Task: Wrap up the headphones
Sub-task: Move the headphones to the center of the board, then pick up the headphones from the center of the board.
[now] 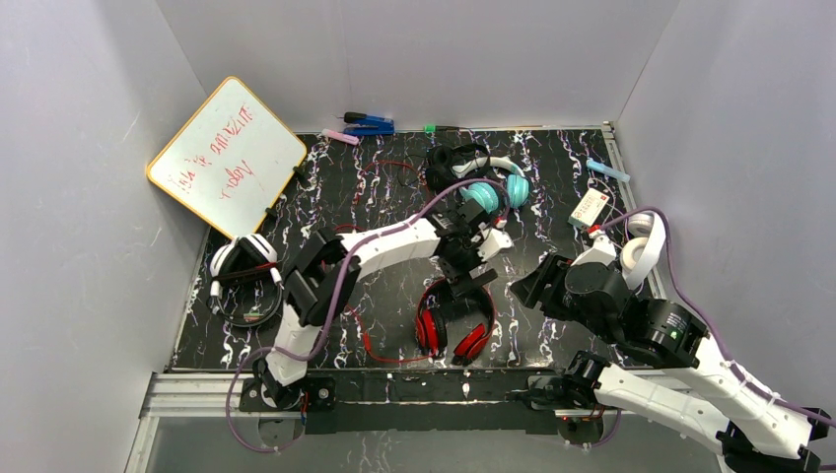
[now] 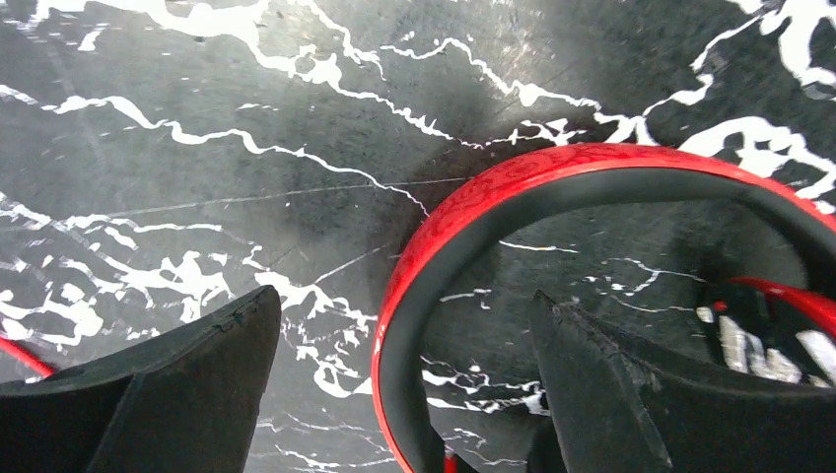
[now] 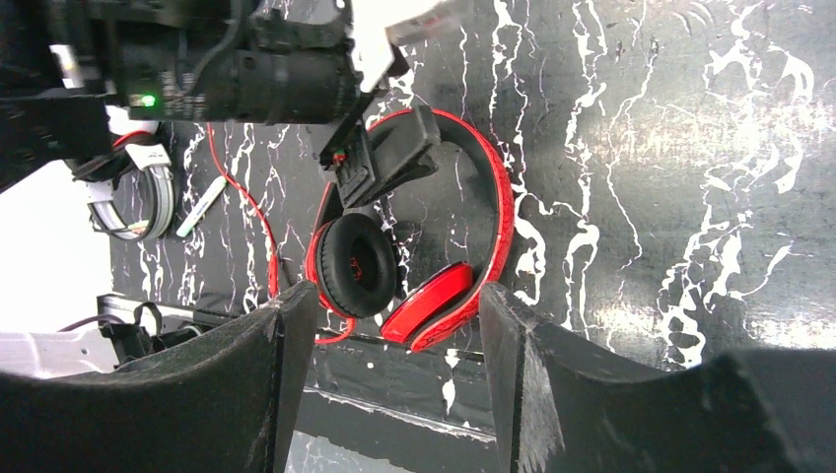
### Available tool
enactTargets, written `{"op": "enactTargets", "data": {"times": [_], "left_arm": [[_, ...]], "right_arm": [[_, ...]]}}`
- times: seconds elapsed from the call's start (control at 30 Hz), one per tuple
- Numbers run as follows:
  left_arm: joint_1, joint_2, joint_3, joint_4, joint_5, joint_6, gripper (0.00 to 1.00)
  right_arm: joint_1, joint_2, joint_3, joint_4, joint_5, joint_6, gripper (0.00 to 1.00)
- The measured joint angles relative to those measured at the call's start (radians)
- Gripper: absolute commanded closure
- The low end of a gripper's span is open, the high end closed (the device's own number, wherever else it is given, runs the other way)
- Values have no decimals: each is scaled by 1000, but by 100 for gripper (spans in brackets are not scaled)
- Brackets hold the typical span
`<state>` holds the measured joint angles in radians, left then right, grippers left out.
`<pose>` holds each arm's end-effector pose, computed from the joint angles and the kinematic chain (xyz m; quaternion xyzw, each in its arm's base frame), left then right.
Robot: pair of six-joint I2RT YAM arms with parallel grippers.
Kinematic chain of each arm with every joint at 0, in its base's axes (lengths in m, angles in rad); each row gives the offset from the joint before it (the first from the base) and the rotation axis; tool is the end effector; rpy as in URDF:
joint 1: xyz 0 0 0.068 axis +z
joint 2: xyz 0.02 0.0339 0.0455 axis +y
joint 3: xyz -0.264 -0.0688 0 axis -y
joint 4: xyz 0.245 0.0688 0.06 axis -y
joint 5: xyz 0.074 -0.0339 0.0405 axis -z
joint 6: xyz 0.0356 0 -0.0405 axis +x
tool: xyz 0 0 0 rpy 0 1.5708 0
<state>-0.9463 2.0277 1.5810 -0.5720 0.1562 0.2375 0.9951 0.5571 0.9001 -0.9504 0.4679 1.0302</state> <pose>0.2531 -0.3607 0.2057 0.5528 0.7842 -0.1647 0.2288 0.0643 0.0695 0.3316 0.1225 0.8601 0.2735 0.4129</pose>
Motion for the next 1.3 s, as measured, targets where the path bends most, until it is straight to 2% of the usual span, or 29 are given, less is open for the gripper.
{"op": "enactTargets", "data": {"times": [0.07,0.17,0.23,0.33,0.37,0.5,0.53,0.63,0.73,0.8,0.83,0.93,1.1,1.3], "left_arm": [[0,50,36,-36,3,35,24],[0,108,61,-88,-19,64,57],[0,110,71,-104,-55,42,74],[2,103,53,-103,-116,-45,84],[5,86,26,-80,-137,-100,85],[77,-62,-188,-12,-213,-455,76],[92,-97,-230,-5,-233,-521,71],[137,-226,-387,51,-309,-758,40],[137,-356,-518,81,-348,-951,22],[125,-413,-563,95,-354,-1022,6],[122,-434,-574,100,-357,-1038,2],[113,-491,-583,108,-383,-1060,2],[112,-552,-583,122,-439,-1006,2],[113,-515,-578,135,-407,-880,10]], "right_arm": [[0,-1,5,-8,8,0,31],[0,-5,9,-19,22,0,31],[0,-8,9,-20,28,0,31],[0,-8,9,-19,28,0,31],[0,-8,8,-18,27,0,31],[0,-7,-3,0,24,0,31],[0,-7,-7,6,23,0,31],[0,-4,-28,26,14,0,31],[0,8,-35,40,3,1,31],[0,16,-35,51,-2,0,31],[0,21,-35,57,-4,0,31],[0,30,-36,71,-11,0,31],[0,33,-48,92,-26,1,31],[0,34,-48,95,-34,8,31]]}}
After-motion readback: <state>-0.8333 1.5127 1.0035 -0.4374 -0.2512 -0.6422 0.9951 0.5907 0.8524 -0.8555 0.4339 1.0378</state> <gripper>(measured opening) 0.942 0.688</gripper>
